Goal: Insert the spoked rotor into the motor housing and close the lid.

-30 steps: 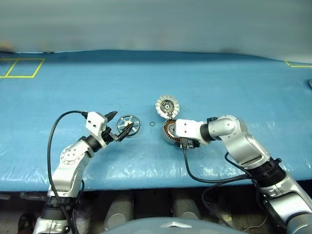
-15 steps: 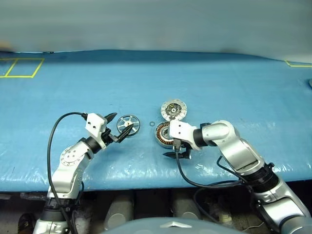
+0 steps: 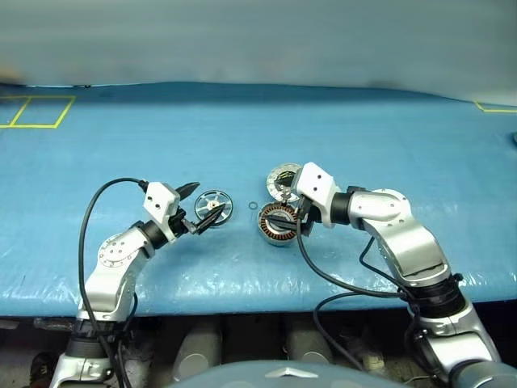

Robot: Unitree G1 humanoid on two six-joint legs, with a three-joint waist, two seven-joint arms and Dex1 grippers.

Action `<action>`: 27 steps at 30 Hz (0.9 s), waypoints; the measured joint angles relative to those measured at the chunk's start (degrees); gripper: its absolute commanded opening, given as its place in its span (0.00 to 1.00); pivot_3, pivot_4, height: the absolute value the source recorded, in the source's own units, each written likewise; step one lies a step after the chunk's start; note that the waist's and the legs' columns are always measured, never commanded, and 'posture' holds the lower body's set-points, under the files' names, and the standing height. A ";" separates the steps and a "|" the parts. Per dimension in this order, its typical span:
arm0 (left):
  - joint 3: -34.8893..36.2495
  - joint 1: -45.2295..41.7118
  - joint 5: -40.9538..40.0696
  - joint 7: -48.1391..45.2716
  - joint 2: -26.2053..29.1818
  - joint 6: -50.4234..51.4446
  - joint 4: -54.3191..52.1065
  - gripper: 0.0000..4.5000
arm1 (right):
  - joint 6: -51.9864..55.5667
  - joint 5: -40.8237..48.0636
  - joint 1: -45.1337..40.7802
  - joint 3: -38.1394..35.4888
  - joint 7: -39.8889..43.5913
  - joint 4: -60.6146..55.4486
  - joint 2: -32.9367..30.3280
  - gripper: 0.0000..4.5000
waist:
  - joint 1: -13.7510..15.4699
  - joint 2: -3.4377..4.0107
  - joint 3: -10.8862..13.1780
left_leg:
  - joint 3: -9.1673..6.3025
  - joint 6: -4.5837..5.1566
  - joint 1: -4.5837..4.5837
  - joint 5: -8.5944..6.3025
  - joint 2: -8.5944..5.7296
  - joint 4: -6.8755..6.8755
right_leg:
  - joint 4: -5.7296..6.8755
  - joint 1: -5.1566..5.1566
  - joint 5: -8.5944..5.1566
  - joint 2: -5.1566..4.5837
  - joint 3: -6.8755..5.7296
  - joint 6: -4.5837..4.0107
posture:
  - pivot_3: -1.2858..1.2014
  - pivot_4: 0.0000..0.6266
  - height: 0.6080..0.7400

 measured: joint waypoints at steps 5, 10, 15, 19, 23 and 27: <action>-4.02 -8.29 2.45 -3.07 1.76 1.50 6.60 1.00 | -1.08 1.31 5.31 -1.16 -5.54 -0.66 2.68 0.99 | -0.15 0.02 -0.01 | 0.04 0.02 0.02 0.03 0.00 0.03 | 0.04 -0.01 0.01 0.02 0.03 0.03 | 0.52 0.24 1.00; -10.23 -20.08 6.27 -10.54 3.26 2.23 18.69 1.00 | -1.62 2.77 7.18 -2.95 -8.15 -1.89 2.63 0.99 | -0.34 0.01 0.00 | 0.02 0.04 0.01 0.07 0.00 0.03 | 0.08 -0.02 0.02 0.04 0.03 0.03 | 0.52 0.24 1.00; -14.21 -31.68 10.48 -15.93 2.32 0.73 31.91 1.00 | -3.03 5.24 9.02 -5.16 -8.81 -3.55 2.19 0.99 | -0.44 0.01 0.00 | 0.00 0.04 -0.05 0.06 -0.01 0.01 | 0.05 -0.06 0.03 0.04 0.02 0.06 | 0.52 0.24 1.00; -17.24 -38.64 14.94 -17.85 -0.21 -3.41 43.37 1.00 | -4.03 5.58 10.70 -5.48 -10.41 -5.15 1.89 0.99 | -0.49 0.00 0.00 | -0.01 0.05 -0.11 0.06 -0.01 0.01 | 0.01 -0.09 0.03 0.05 0.01 0.08 | 0.52 0.24 1.00; -18.40 -41.40 17.11 -20.08 -2.83 -6.80 51.25 1.00 | -4.04 5.82 12.54 -5.61 -12.01 -6.60 1.69 0.99 | -0.77 -0.01 0.01 | -0.05 0.06 -0.30 0.06 -0.02 0.04 | 0.01 -0.26 0.04 0.05 0.00 0.10 | 0.52 0.24 1.00; -18.43 -42.89 18.63 -21.52 -4.00 -8.93 55.14 1.00 | -4.02 6.08 13.43 -5.95 -13.21 -7.08 1.39 0.99 | -0.88 -0.01 0.01 | -0.06 0.06 -0.31 0.07 -0.02 0.06 | 0.02 -0.26 0.05 0.05 0.00 0.11 | 0.52 0.24 1.00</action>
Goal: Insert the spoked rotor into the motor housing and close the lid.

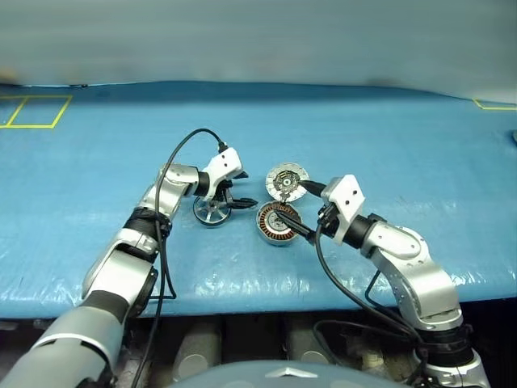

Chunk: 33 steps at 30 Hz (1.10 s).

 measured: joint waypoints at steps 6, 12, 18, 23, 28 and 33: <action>-1.04 -0.38 3.13 -0.23 -0.91 -2.54 4.02 0.87 | 0.00 0.22 0.98 -0.12 -1.12 -0.89 -0.45 1.00 | -0.04 0.00 0.00 | -0.02 0.01 0.00 0.00 0.00 0.03 | 0.01 0.02 0.01 0.00 0.00 0.01 | 0.52 0.24 1.00; -1.02 -0.59 4.64 0.18 -0.94 -4.14 4.65 0.87 | 0.00 1.01 1.03 0.06 -0.43 -0.34 -0.92 1.00 | -0.13 0.00 0.00 | -0.03 0.01 0.04 0.01 0.00 0.06 | 0.05 0.05 0.01 0.01 0.00 0.01 | 0.52 0.24 1.00; -0.99 -0.52 5.25 0.62 -0.92 -5.12 4.88 0.79 | 0.47 2.50 2.54 0.76 2.39 1.73 -2.88 1.00 | -0.16 0.00 0.00 | -0.04 0.02 0.04 0.01 0.00 0.08 | 0.07 0.06 0.01 0.01 0.00 0.01 | 0.52 0.24 1.00; -0.80 -0.39 5.16 0.51 -0.99 -5.18 5.09 0.53 | 0.49 3.10 3.60 1.36 3.26 3.24 -3.59 1.00 | -0.16 0.01 -0.01 | -0.04 0.02 0.07 0.01 0.00 0.14 | 0.12 0.10 0.01 0.01 0.00 0.02 | 0.52 0.24 1.00; -0.65 -0.31 5.12 0.97 -0.95 -5.55 5.50 0.31 | 0.49 3.15 4.41 1.00 3.71 4.00 -5.34 1.00 | -0.18 0.01 -0.01 | -0.04 0.03 0.13 0.02 0.00 0.18 | 0.21 0.13 0.01 0.01 0.01 0.02 | 0.52 0.24 1.00; 0.02 0.04 5.13 1.17 -0.59 -6.44 5.94 0.10 | 0.48 3.29 5.11 -0.50 3.73 5.40 -5.93 1.00 | -0.21 0.02 -0.01 | -0.03 0.05 0.19 0.03 0.00 0.19 | 0.31 0.16 0.00 0.01 0.02 0.01 | 0.52 0.24 1.00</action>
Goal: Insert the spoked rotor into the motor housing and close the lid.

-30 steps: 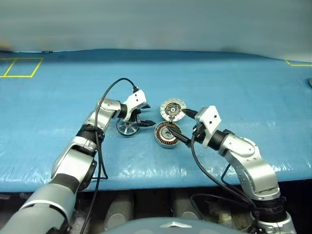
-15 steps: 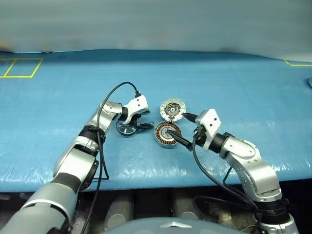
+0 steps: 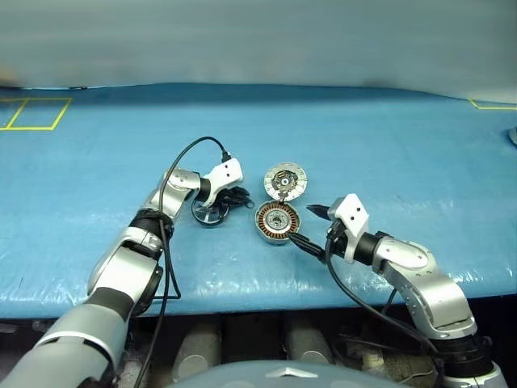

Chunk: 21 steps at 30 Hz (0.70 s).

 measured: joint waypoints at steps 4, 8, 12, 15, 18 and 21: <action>1.44 0.37 -0.61 0.43 0.11 0.06 0.22 0.10 | -0.07 0.04 0.34 -0.07 -0.01 0.02 -0.04 1.00 | -0.03 0.00 0.00 | 0.02 0.01 0.06 0.01 0.00 0.00 | 0.08 0.02 -0.01 0.00 0.02 -0.01 | 0.52 0.24 1.00; 3.78 1.13 -2.51 -1.40 0.09 0.57 0.23 0.14 | -0.12 0.02 0.30 -0.04 -0.05 0.26 -0.02 1.00 | 0.04 0.00 0.00 | 0.01 0.02 0.04 0.02 0.00 0.08 | 0.13 0.01 -0.02 0.00 0.02 -0.02 | 0.52 0.24 1.00; 3.91 1.14 -2.89 -4.91 0.27 1.71 0.21 0.38 | -0.12 -0.17 -0.07 0.02 -0.19 0.90 -0.01 1.00 | 0.06 0.00 0.00 | 0.01 0.02 -0.04 0.01 -0.01 0.21 | 0.15 0.00 -0.01 -0.01 0.02 -0.01 | 0.52 0.24 1.00; 3.44 1.14 -2.14 -4.74 0.30 0.70 0.21 0.60 | -0.12 -0.28 -0.55 0.05 -0.38 1.13 -0.01 1.00 | 0.09 -0.01 0.00 | 0.00 0.02 -0.04 0.01 -0.01 0.29 | 0.23 0.00 -0.01 -0.01 0.02 -0.01 | 0.52 0.24 1.00; 2.74 0.97 -0.50 -4.31 0.24 -0.45 0.21 0.60 | -0.12 -0.45 -0.70 0.07 -0.72 1.20 -0.01 1.00 | 0.09 -0.01 0.00 | 0.00 0.02 -0.04 0.01 -0.01 0.41 | 0.36 0.00 -0.02 -0.01 0.02 -0.01 | 0.52 0.24 1.00; 2.07 0.87 0.84 -3.24 0.01 -2.08 0.32 0.60 | -0.14 -0.71 -0.69 0.20 -1.02 1.19 -0.01 1.00 | 0.09 -0.01 0.00 | -0.02 0.02 -0.06 0.01 -0.01 0.55 | 0.46 0.00 -0.02 0.00 0.02 -0.01 | 0.52 0.24 1.00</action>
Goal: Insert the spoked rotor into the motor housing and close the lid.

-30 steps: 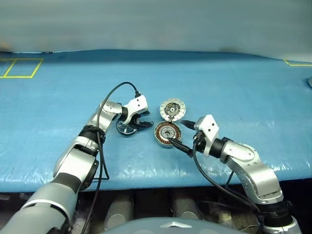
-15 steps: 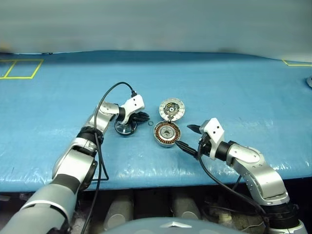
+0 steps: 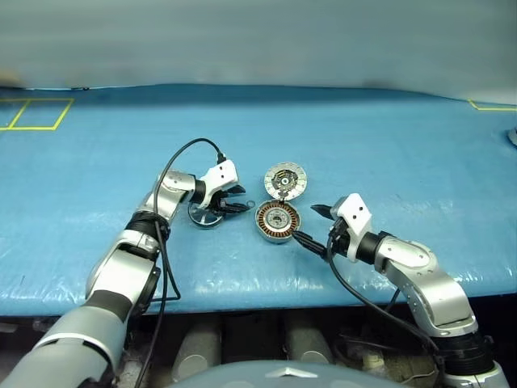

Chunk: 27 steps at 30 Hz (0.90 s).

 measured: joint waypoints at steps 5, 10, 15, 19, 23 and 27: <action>-0.72 -0.37 0.76 -0.43 -0.46 -0.20 0.37 0.60 | -0.03 -0.33 0.04 0.40 -0.12 0.00 0.13 1.00 | -0.01 0.00 0.00 | 0.00 0.00 -0.05 0.00 0.00 0.14 | 0.02 0.01 0.01 0.00 0.00 0.01 | 0.52 0.24 1.00; -1.87 -1.07 1.98 -0.63 -0.46 0.02 0.88 0.60 | -0.05 -0.59 0.03 0.39 -0.26 0.00 0.13 1.00 | -0.02 0.00 0.00 | -0.01 0.00 -0.05 0.00 0.00 0.13 | 0.03 0.00 0.01 0.00 0.00 0.02 | 0.52 0.24 1.00; -2.18 -1.85 3.19 0.25 -0.59 1.02 1.64 0.60 | -0.09 -0.67 0.02 0.40 -0.14 0.01 0.16 1.00 | -0.05 0.01 0.00 | -0.01 0.01 -0.04 0.00 0.00 0.13 | 0.04 0.01 0.01 0.00 -0.01 0.02 | 0.52 0.24 1.00; -3.04 -1.93 3.36 -0.33 -1.01 1.12 1.95 0.60 | -0.09 0.22 0.01 0.43 0.85 0.03 0.61 1.00 | -0.06 0.01 -0.01 | -0.01 0.01 -0.04 0.00 0.00 0.13 | 0.04 0.01 0.01 0.00 0.00 0.02 | 0.52 0.24 1.00; -3.04 -1.93 3.35 -0.26 -1.15 1.09 1.99 0.60 | -0.09 0.47 0.01 0.54 1.22 0.03 0.61 1.00 | -0.03 0.01 -0.01 | -0.01 0.00 -0.04 0.00 0.00 0.13 | 0.04 0.01 0.01 0.00 -0.01 0.02 | 0.52 0.24 1.00; -3.05 -1.93 3.37 0.02 -1.34 1.09 2.15 0.60 | -0.09 0.47 0.01 1.02 1.21 0.03 0.64 1.00 | -0.01 0.01 -0.01 | -0.01 0.00 -0.05 0.00 0.00 0.13 | 0.03 0.01 0.01 0.00 -0.01 0.02 | 0.52 0.24 1.00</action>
